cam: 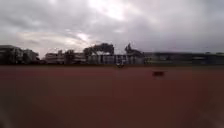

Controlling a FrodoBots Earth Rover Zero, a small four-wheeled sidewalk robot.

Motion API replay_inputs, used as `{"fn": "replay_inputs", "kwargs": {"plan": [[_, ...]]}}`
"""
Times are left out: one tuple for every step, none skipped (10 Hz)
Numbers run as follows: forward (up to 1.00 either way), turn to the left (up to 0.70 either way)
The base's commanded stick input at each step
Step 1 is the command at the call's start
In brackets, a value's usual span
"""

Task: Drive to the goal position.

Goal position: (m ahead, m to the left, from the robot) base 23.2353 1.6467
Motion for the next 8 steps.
{"fn": "replay_inputs", "kwargs": {"plan": [[0.7, -0.11], [0.7, 0.0], [0.7, 0.0], [0.7, 0.0], [0.7, -0.08], [0.7, -0.18], [0.7, -0.3], [0.7, -0.35]]}}
